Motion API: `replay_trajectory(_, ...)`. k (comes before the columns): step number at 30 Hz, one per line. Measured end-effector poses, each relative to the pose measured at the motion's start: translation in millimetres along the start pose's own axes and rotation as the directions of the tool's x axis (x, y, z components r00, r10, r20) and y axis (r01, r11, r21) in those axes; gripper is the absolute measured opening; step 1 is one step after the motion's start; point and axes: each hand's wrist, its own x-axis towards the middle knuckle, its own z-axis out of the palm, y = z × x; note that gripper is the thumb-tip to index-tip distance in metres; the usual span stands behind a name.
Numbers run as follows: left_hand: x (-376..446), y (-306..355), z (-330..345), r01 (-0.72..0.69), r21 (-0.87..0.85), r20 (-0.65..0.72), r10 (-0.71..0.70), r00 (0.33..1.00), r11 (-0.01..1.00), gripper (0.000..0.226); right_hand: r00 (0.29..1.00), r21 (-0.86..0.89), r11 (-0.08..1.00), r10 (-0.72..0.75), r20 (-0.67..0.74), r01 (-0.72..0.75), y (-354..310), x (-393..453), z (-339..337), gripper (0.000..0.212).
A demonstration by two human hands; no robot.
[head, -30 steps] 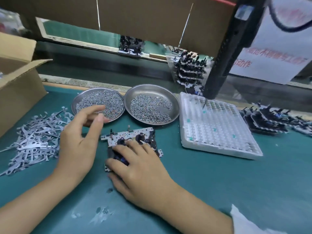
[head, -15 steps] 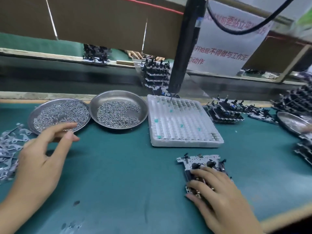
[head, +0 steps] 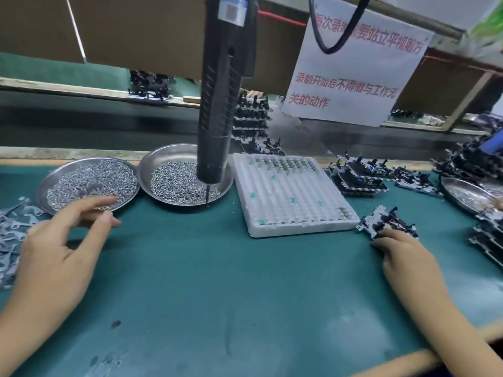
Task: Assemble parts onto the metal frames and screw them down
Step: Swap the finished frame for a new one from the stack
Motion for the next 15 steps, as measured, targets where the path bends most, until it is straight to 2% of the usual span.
replay_trajectory(3, 0.3, 5.3, -0.4, 0.003, 0.005, 0.005, -0.003, 1.0, 1.0, 0.036, 0.999, 0.005, 1.0, 0.022, -0.033, -0.022, 5.4, 10.3, 5.1, 0.037)
replay_trajectory(7, -1.1, 14.5, -0.4, -0.015, 0.067, 0.002, 0.015, 1.0, 0.998, 0.036, 0.99, 0.094, 0.99, -0.093, -0.104, 0.103, -5.7, 27.2, 6.4, 0.03)
replay_trajectory(9, -2.6, 24.9, 0.0, -0.013, 0.091, -0.005, 0.014, 1.0, 0.996, 0.034, 0.971, 0.139, 0.974, -0.152, -0.183, 0.179, -26.4, 28.8, 4.1, 0.028)
replay_trajectory(12, -4.6, 41.4, 0.0, 0.015, 0.13, -0.018, -0.013, 1.0, 0.991, 0.025, 0.906, 0.242, 0.898, -0.288, -0.311, 0.369, -79.7, 19.5, 2.2, 0.026)
replay_trajectory(15, -2.5, 53.6, 0.5, 0.0, 0.175, -0.007, 0.001, 1.0, 0.985, 0.023, 0.82, 0.33, 0.759, -0.456, -0.347, 0.562, -142.9, 11.8, 4.3, 0.025)
